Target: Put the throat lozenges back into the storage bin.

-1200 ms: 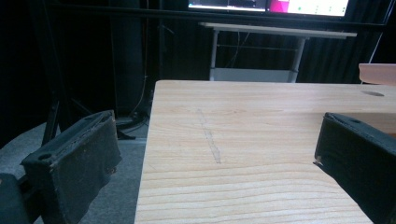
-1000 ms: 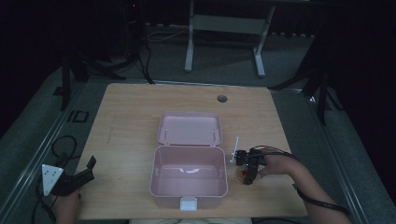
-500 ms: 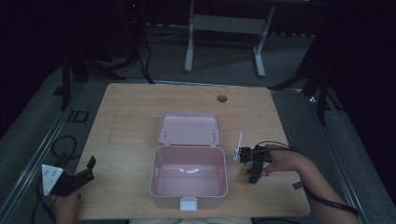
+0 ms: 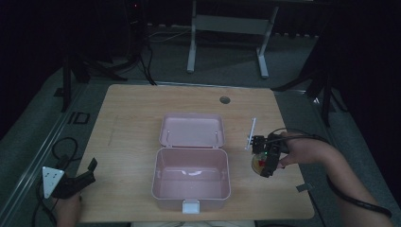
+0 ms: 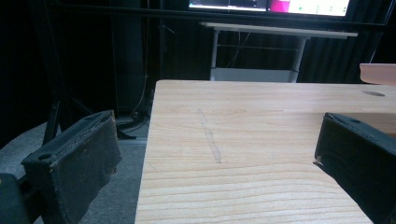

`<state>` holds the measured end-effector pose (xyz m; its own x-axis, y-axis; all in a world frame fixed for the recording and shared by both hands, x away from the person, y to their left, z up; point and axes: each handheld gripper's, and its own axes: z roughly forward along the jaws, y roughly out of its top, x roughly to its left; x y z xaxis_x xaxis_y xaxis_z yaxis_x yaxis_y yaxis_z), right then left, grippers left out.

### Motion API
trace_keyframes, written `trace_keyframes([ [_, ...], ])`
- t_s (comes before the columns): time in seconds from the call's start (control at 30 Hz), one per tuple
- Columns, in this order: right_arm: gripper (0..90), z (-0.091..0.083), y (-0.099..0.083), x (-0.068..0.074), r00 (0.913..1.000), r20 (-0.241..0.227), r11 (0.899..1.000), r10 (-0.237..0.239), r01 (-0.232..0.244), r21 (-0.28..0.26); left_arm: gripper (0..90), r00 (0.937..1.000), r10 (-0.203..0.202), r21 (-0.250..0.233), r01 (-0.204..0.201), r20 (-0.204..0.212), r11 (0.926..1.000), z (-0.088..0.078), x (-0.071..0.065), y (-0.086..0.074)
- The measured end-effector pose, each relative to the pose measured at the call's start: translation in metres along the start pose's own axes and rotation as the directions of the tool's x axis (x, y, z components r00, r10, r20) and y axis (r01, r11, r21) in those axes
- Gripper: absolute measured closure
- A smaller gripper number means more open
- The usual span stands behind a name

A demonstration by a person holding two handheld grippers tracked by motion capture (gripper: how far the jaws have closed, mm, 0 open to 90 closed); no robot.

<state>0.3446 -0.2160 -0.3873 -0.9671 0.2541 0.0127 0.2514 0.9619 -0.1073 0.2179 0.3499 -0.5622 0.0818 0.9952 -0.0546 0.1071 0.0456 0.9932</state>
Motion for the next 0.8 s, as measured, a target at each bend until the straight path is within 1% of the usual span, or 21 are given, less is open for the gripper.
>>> trace_keyframes([
  [0.03, 20.0, -0.005, -0.001, 0.001, 0.9999, 0.016, 1.0, -0.003, 0.003, 0.0, 0.4, 1.0, 0.0, 0.0, 0.0, 0.001, 1.0, 0.0, 0.0, 0.0],
  [0.07, 20.0, -0.01, -0.001, 0.001, 0.9998, 0.022, 1.0, 0.0, 0.0, 0.001, 0.4, 1.0, 0.0, 0.001, 0.0, 0.001, 1.0, 0.0, 0.0, 0.0],
  [0.2, 20.0, -0.028, -0.003, 0.003, 0.9995, 0.032, 1.0, 0.007, -0.007, -0.008, 0.4, 1.0, -0.001, 0.0, 0.001, 0.001, 1.0, 0.0, 0.0, 0.0],
  [0.3, 19.9, -0.037, -0.002, 0.004, 0.9991, 0.041, 1.0, 0.012, -0.011, -0.018, 0.4, 1.0, -0.001, 0.001, 0.001, 0.0, 1.0, 0.0, 0.0, 0.0],
  [0.37, 19.9, -0.041, -0.001, 0.005, 0.999, 0.043, 1.0, 0.01, -0.009, -0.025, 0.4, 1.0, -0.001, 0.001, 0.001, 0.0, 1.0, 0.0, 0.0, 0.0],
  [0.53, 20.0, -0.044, 0.006, 0.009, 0.9997, 0.025, 0.999, 0.001, 0.0, -0.038, 0.4, 1.0, 0.0, 0.001, 0.0, -0.001, 1.0, 0.0, 0.0, 0.0],
  [0.67, 20.0, -0.046, 0.014, 0.013, 0.9992, 0.03, 0.999, -0.026, 0.027, -0.032, 0.4, 1.0, 0.0, 0.002, 0.0, -0.001, 1.0, 0.0, 0.0, 0.0],
  [0.7, 20.0, -0.046, 0.014, 0.013, 0.9992, 0.03, 0.999, -0.026, 0.027, -0.032, 0.4, 1.0, 0.0, 0.002, 0.0, -0.001, 1.0, 0.0, 0.0, 0.0],
  [0.77, 19.9, -0.047, 0.022, 0.015, 0.9986, 0.025, 0.998, -0.047, 0.048, -0.038, 0.4, 1.0, -0.003, 0.0, 0.003, 0.0, 1.0, 0.0, 0.0, 0.0],
  [0.8, 19.9, -0.047, 0.025, 0.016, 0.9985, 0.023, 0.998, -0.05, 0.051, -0.039, 0.4, 1.0, -0.002, 0.0, 0.002, 0.0, 1.0, 0.0, 0.0, 0.0],
])
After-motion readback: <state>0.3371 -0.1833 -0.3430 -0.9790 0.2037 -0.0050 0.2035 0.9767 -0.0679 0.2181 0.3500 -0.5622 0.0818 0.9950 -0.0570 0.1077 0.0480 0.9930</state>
